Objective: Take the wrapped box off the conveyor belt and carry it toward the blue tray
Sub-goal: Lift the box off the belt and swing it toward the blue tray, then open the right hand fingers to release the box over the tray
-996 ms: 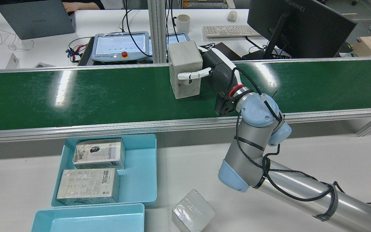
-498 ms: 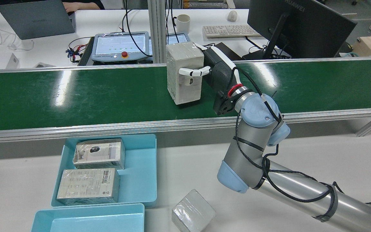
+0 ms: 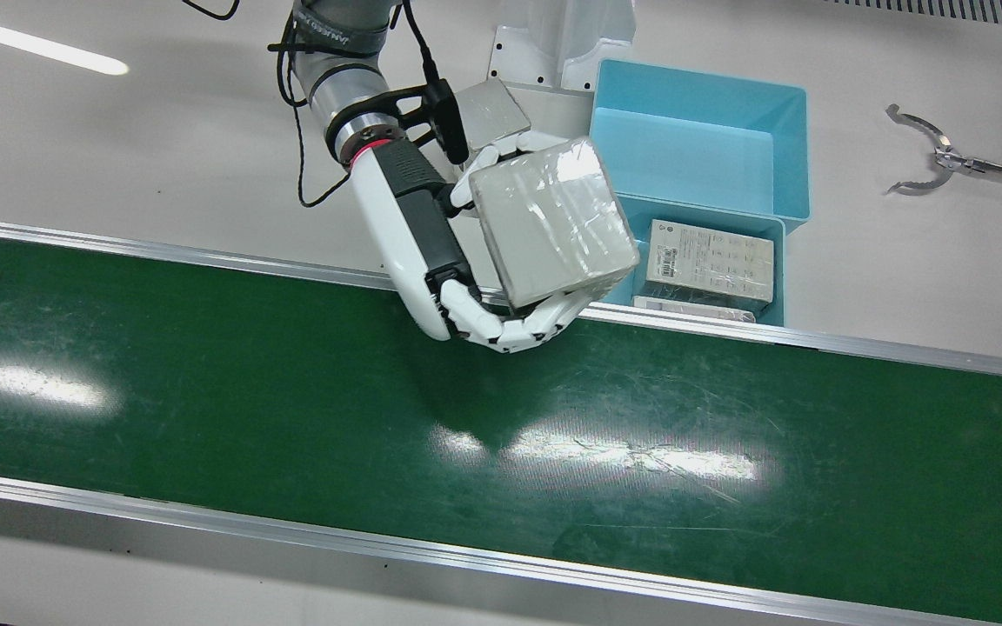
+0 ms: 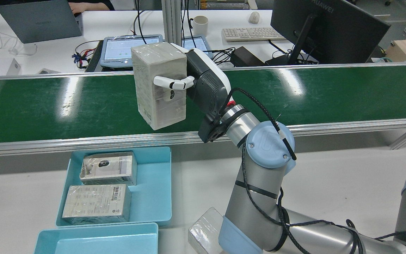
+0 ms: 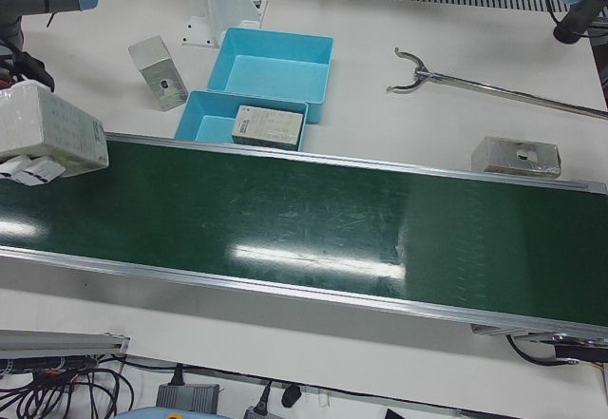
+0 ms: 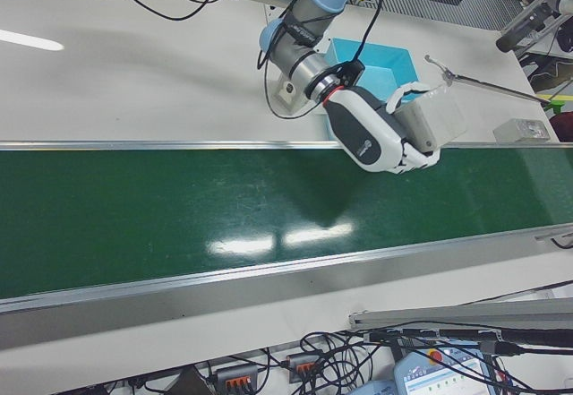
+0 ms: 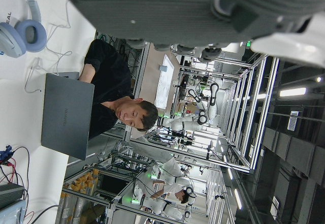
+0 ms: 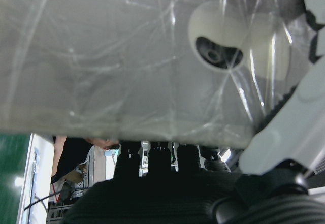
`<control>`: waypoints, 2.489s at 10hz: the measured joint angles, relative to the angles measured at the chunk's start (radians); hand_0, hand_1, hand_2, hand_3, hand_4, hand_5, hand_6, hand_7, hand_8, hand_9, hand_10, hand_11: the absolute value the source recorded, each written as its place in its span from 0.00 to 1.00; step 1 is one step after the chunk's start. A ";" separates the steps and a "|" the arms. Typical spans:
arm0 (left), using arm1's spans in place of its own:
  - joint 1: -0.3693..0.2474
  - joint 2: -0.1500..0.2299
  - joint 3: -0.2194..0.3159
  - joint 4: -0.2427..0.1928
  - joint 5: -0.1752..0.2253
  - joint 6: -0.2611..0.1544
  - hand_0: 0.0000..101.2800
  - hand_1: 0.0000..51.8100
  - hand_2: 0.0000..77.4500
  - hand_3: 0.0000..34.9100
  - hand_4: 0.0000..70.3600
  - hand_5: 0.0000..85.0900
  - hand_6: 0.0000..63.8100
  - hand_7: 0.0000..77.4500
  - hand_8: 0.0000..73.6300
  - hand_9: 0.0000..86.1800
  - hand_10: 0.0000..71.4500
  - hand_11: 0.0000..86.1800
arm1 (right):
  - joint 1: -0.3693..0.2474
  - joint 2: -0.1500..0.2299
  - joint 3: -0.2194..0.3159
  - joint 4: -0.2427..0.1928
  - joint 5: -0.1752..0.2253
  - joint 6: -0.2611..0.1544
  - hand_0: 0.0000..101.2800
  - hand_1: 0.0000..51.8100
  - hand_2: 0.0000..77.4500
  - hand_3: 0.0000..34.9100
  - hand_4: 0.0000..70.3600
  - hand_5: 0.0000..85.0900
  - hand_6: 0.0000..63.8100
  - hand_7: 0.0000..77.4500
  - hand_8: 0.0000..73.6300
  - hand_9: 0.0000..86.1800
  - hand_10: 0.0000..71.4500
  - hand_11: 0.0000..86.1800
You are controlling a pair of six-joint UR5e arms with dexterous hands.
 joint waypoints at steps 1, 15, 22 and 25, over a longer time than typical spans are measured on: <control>0.000 0.000 0.000 0.000 0.000 0.000 0.00 0.00 0.01 0.00 0.00 0.01 0.00 0.00 0.00 0.00 0.00 0.00 | -0.044 0.010 0.035 0.000 0.024 -0.027 0.44 0.01 0.46 0.01 0.22 0.60 0.66 0.38 0.71 0.42 0.60 0.50; 0.000 0.000 0.000 0.000 0.000 0.000 0.00 0.00 0.01 0.00 0.00 0.01 0.00 0.00 0.00 0.00 0.00 0.00 | -0.374 0.048 0.093 0.048 0.101 -0.247 0.47 0.01 0.38 0.00 0.25 0.62 0.71 0.36 0.76 0.40 0.48 0.57; 0.000 0.000 0.000 0.000 0.000 0.000 0.00 0.00 0.01 0.00 0.00 0.01 0.00 0.00 0.00 0.00 0.01 0.00 | -0.374 0.048 0.093 0.048 0.101 -0.247 0.47 0.19 0.27 0.00 0.16 0.61 0.45 0.42 0.04 0.21 0.02 0.09; 0.000 0.000 0.000 0.000 0.000 0.000 0.00 0.00 0.01 0.00 0.00 0.01 0.00 0.00 0.00 0.00 0.00 0.00 | -0.374 0.048 0.093 0.048 0.101 -0.247 0.48 0.35 0.31 0.24 0.12 0.21 0.24 0.31 0.03 0.06 0.05 0.09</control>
